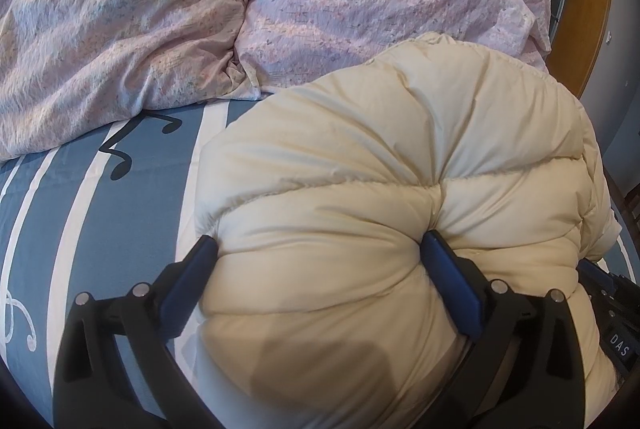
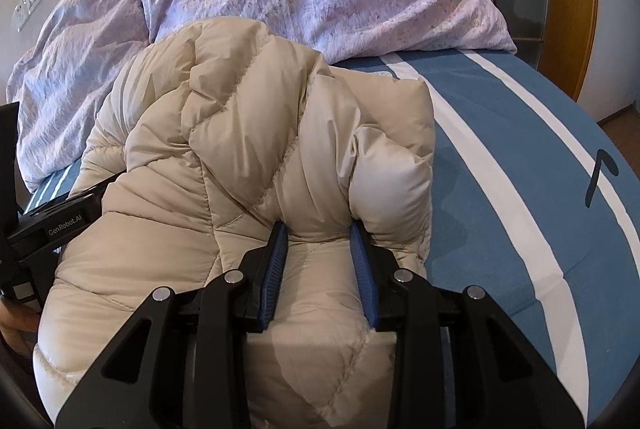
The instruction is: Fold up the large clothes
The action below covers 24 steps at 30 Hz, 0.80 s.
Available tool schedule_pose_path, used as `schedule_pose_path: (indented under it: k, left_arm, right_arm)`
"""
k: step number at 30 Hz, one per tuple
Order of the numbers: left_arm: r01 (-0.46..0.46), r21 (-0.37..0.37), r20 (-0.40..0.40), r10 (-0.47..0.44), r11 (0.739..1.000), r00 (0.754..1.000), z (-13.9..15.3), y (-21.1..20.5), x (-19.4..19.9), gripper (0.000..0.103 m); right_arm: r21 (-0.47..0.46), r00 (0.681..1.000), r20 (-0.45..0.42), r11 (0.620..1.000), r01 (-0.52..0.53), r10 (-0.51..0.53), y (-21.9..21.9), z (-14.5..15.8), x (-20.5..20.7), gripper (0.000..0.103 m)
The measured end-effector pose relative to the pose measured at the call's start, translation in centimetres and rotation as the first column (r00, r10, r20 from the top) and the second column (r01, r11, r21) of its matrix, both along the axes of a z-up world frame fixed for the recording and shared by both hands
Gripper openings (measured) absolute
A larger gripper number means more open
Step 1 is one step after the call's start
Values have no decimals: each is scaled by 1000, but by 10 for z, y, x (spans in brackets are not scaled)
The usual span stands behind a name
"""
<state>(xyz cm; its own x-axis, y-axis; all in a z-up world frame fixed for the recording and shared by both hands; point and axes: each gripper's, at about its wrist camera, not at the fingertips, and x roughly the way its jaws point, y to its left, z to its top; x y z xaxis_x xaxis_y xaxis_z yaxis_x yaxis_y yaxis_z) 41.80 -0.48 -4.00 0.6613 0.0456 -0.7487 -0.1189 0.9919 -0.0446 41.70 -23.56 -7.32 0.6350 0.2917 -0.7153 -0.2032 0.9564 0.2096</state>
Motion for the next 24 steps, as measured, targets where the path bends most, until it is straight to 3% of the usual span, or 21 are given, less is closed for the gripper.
schedule_pose_path:
  k: [24]
  left_arm:
    - [2,2,2,-2,1000,1000,0,1,0,101]
  right_arm:
    - [17,1000,12,1000,-6,5,-2,-1,-1,36]
